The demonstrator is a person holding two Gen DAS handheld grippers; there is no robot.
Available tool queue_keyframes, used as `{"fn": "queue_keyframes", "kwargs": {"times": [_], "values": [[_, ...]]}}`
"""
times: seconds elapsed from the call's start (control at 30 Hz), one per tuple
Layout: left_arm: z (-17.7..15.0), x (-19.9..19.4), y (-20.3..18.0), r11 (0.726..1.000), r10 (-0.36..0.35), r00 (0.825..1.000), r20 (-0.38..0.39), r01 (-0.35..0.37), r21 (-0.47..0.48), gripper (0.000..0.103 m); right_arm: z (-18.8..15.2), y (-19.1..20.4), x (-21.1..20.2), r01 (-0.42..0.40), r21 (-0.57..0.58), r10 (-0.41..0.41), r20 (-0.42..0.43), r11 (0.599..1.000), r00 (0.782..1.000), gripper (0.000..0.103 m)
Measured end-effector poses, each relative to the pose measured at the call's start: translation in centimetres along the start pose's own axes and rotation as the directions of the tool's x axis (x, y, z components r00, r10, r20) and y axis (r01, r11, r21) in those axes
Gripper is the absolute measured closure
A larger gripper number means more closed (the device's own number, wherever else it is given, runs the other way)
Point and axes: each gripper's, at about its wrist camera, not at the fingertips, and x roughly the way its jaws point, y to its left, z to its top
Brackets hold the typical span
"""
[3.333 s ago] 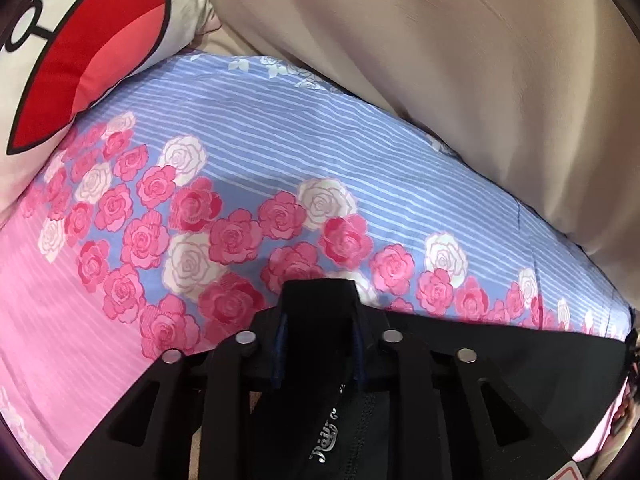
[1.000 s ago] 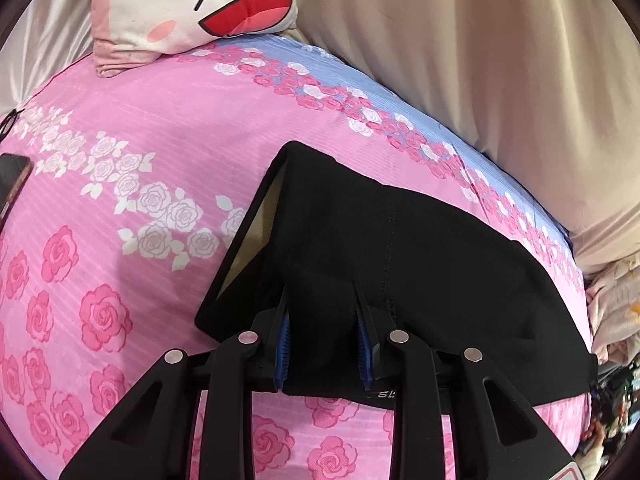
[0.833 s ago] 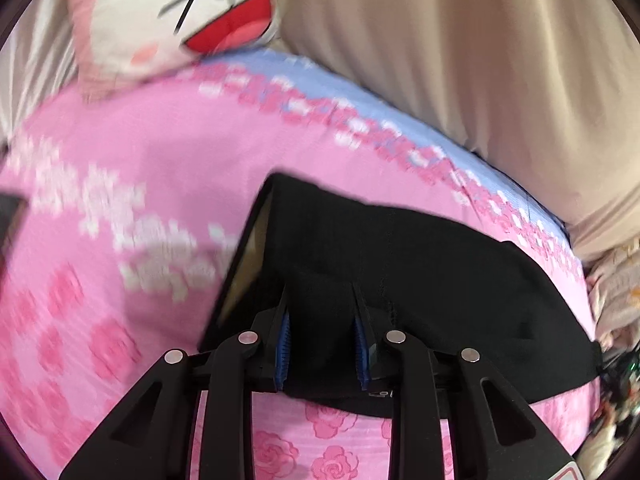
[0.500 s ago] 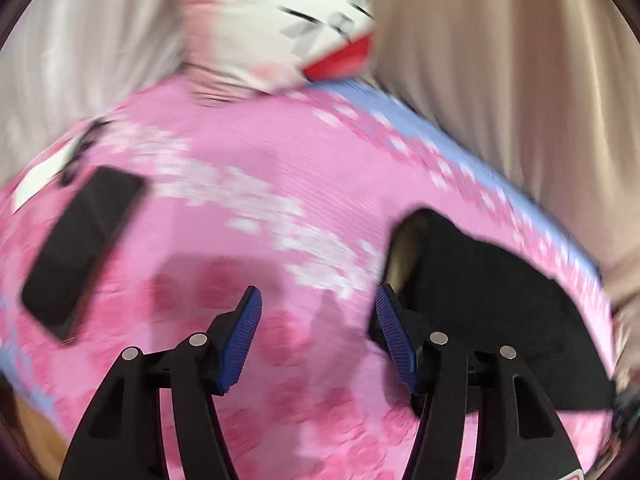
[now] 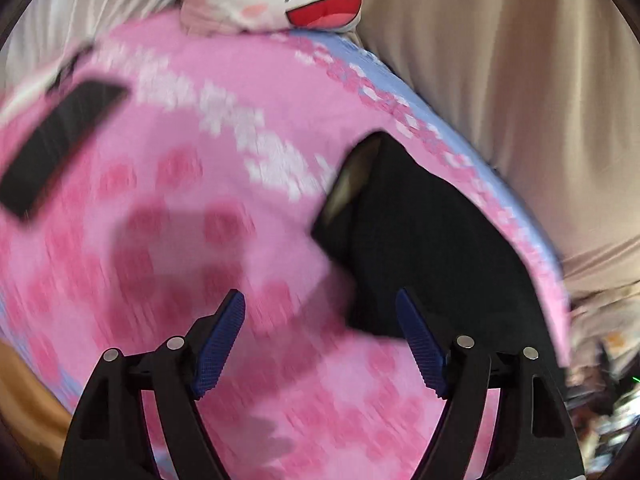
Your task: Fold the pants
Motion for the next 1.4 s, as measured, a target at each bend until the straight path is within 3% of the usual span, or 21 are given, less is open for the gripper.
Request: {"fn": "queue_keyframes", "kwargs": {"times": [0.13, 0.2, 0.27, 0.33, 0.47, 0.5, 0.53, 0.57, 0.6, 0.63, 0.73, 0.8, 0.87, 0.93, 0.97, 1.0, 1.03, 1.07, 1.1, 1.13, 1.4], "values": [[-2.2, 1.6, -0.5, 0.990, -0.118, 0.990, -0.075, 0.112, -0.084, 0.028, 5.5, 7.5, 7.6, -0.181, -0.136, 0.180, -0.023, 0.974, 0.983, 0.021], [-2.5, 3.1, -0.9, 0.979, -0.174, 0.978, -0.117, 0.160, -0.124, 0.028, 7.5, 10.7, 10.2, -0.257, -0.152, 0.257, -0.022, 0.954, 0.966, 0.021], [-2.2, 3.5, -1.2, 0.975, -0.182, 0.976, -0.116, 0.164, -0.150, 0.028, 8.2, 12.8, 11.3, -0.318, -0.137, 0.317, -0.032, 0.938, 0.948, 0.021], [-1.3, 3.8, -0.8, 0.956, -0.242, 0.963, -0.123, 0.215, -0.200, 0.028, 7.9, 13.6, 11.6, -0.338, -0.121, 0.336, -0.038, 0.933, 0.941, 0.021], [0.3, 5.7, 0.3, 0.917, -0.310, 0.932, -0.186, 0.241, -0.317, 0.030, 6.0, 13.5, 11.5, -0.320, -0.068, 0.316, -0.067, 0.945, 0.947, 0.021], [0.8, 5.9, 0.4, 0.906, -0.326, 0.924, -0.199, 0.245, -0.344, 0.035, 5.4, 12.9, 11.4, -0.300, -0.043, 0.297, -0.072, 0.953, 0.952, 0.021], [1.2, 6.1, 0.3, 0.896, -0.348, 0.915, -0.206, 0.260, -0.359, 0.047, 5.0, 12.1, 11.3, -0.287, -0.012, 0.285, -0.077, 0.958, 0.955, 0.021], [1.6, 6.2, -0.2, 0.890, -0.372, 0.901, -0.222, 0.278, -0.363, 0.079, 4.6, 11.5, 11.3, -0.281, 0.013, 0.281, -0.081, 0.960, 0.956, 0.021], [2.1, 6.2, -0.6, 0.892, -0.378, 0.896, -0.233, 0.285, -0.352, 0.099, 4.3, 10.9, 11.0, -0.266, 0.033, 0.268, -0.076, 0.963, 0.960, 0.021], [2.8, 6.1, -1.4, 0.901, -0.373, 0.896, -0.242, 0.288, -0.324, 0.099, 3.8, 10.2, 10.5, -0.242, 0.053, 0.245, -0.065, 0.969, 0.967, 0.021], [6.1, 4.8, -4.9, 0.952, -0.299, 0.931, -0.210, 0.277, -0.127, 0.099, 3.2, 9.0, 9.6, -0.207, 0.085, 0.211, -0.044, 0.975, 0.976, 0.021], [8.6, 2.8, -8.3, 0.948, -0.301, 0.943, -0.141, 0.312, 0.058, 0.099, 3.1, 7.8, 8.8, -0.189, 0.118, 0.194, -0.029, 0.975, 0.981, 0.021], [9.4, 0.3, -11.1, 0.916, -0.317, 0.946, -0.059, 0.322, 0.238, 0.098, 2.8, 6.5, 7.6, -0.167, 0.149, 0.169, -0.001, 0.975, 0.986, 0.021], [8.1, 0.3, -10.9, 0.910, -0.255, 0.966, -0.031, 0.251, 0.330, 0.096, 2.1, 5.6, 6.5, -0.153, 0.167, 0.151, 0.023, 0.974, 0.988, 0.021], [7.2, 1.3, -9.9, 0.912, -0.192, 0.981, -0.026, 0.188, 0.365, 0.094, 1.8, 5.2, 6.3, -0.154, 0.176, 0.151, 0.025, 0.972, 0.988, 0.021], [6.1, 3.9, -7.5, 0.933, -0.085, 0.994, -0.064, 0.102, 0.344, 0.094, 1.2, 4.7, 6.3, -0.154, 0.192, 0.154, 0.018, 0.969, 0.988, 0.021], [5.4, 5.9, -5.0, 0.953, -0.014, 0.993, -0.114, 0.047, 0.298, 0.094, 0.6, 4.3, 6.5, -0.147, 0.208, 0.149, 0.006, 0.967, 0.989, 0.021], [4.5, 7.7, -3.1, 0.968, 0.008, 0.986, -0.164, 0.034, 0.249, 0.094, 0.3, 4.1, 6.8, -0.146, 0.216, 0.150, -0.004, 0.965, 0.989, 0.021], [4.0, 7.4, -1.6, 0.974, -0.082, 0.991, -0.109, 0.103, 0.202, 0.093, -0.2, 3.8, 7.4, -0.146, 0.231, 0.155, -0.022, 0.962, 0.988, 0.021], [3.9, 6.9, -1.2, 0.977, -0.102, 0.989, -0.102, 0.119, 0.177, 0.094, -0.5, 3.7, 8.0, -0.145, 0.243, 0.160, -0.041, 0.959, 0.986, 0.021], [5.0, 6.4, -3.9, 0.968, -0.003, 0.999, -0.041, 0.014, 0.252, 0.088, 0.5, 4.1, 11.8, -0.179, 0.233, 0.198, -0.060, 0.956, 0.978, 0.021]]}}
